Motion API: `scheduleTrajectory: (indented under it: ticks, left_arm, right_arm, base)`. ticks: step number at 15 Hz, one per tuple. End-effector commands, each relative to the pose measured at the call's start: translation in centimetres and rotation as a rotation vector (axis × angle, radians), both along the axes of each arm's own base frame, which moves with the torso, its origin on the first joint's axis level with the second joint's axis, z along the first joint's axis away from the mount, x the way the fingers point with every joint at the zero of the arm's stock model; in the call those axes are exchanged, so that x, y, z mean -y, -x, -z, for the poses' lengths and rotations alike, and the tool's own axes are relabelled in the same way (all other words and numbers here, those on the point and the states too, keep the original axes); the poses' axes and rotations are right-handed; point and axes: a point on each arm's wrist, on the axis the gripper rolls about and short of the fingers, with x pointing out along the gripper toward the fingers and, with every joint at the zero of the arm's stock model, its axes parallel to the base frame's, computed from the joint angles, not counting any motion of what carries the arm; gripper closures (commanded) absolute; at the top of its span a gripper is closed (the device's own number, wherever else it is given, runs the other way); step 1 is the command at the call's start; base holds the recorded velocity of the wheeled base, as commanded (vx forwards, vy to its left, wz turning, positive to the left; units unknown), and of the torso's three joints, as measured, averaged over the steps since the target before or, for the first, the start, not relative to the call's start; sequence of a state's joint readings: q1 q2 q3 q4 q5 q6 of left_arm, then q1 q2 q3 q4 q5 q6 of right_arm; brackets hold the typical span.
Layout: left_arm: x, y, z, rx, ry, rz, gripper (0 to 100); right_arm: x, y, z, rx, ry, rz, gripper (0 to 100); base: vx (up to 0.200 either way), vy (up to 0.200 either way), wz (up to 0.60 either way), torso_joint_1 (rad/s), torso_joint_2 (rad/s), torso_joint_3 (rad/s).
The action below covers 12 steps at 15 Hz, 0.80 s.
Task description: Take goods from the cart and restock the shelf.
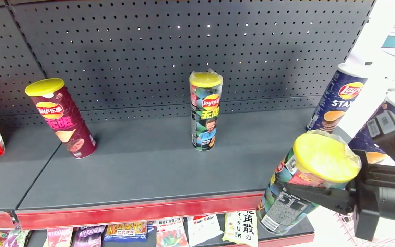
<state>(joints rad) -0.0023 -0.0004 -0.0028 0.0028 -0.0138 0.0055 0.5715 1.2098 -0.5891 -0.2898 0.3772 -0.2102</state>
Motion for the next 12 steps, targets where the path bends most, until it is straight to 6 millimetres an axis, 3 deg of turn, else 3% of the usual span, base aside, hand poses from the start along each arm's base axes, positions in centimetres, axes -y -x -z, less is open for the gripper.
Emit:
scheduleTrajectory:
  ticks: [1,6,8,9,12]
  left_arm:
    - [0.0,0.0,0.0,0.000,-0.004,0.001,0]
    - [0.1,0.2,-0.7,0.030,-0.038,0.037,0]
    - [0.2,0.1,-9.0,0.089,-0.015,0.134,0]
    - [0.5,-2.1,-13.7,0.052,-0.007,0.257,0]
    - [1.4,-9.0,-15.4,-0.140,-0.120,0.528,0]
  right_arm:
    - [0.4,0.6,-0.6,0.028,-0.019,0.001,100]
    - [1.5,2.7,-1.2,0.074,-0.060,-0.012,100]
    - [1.7,3.7,-1.2,0.061,-0.087,-0.032,100]
    - [1.9,4.3,-1.0,0.024,-0.117,-0.046,100]
    - [1.7,4.3,-1.5,0.031,-0.131,-0.051,100]
  base:
    - [0.000,0.000,0.00,0.000,0.00,0.000]
    - [0.000,0.000,0.00,0.000,0.00,0.000]
    - [0.000,0.000,0.00,0.000,0.00,0.000]
    - [0.000,0.000,0.00,0.000,0.00,0.000]
    - [0.000,0.000,0.00,0.000,0.00,0.000]
